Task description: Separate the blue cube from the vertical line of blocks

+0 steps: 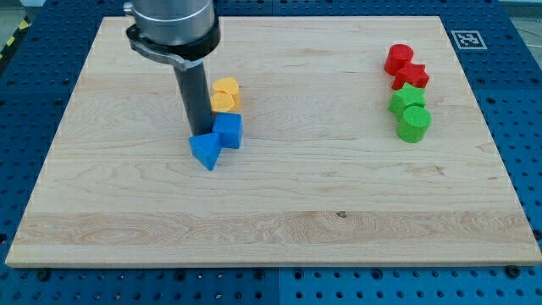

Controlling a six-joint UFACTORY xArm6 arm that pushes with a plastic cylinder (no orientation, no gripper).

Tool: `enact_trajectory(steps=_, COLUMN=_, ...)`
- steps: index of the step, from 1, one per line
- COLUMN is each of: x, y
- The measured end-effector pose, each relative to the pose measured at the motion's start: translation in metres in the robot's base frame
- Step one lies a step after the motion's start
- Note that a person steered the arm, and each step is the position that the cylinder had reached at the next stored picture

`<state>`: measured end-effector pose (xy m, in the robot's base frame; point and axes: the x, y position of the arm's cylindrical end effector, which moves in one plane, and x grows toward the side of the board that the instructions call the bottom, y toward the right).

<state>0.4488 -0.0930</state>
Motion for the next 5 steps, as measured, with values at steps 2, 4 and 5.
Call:
enact_trajectory(steps=2, x=0.000, y=0.018)
enact_trajectory(steps=4, x=0.025, y=0.026)
enact_trajectory(steps=5, x=0.025, y=0.031)
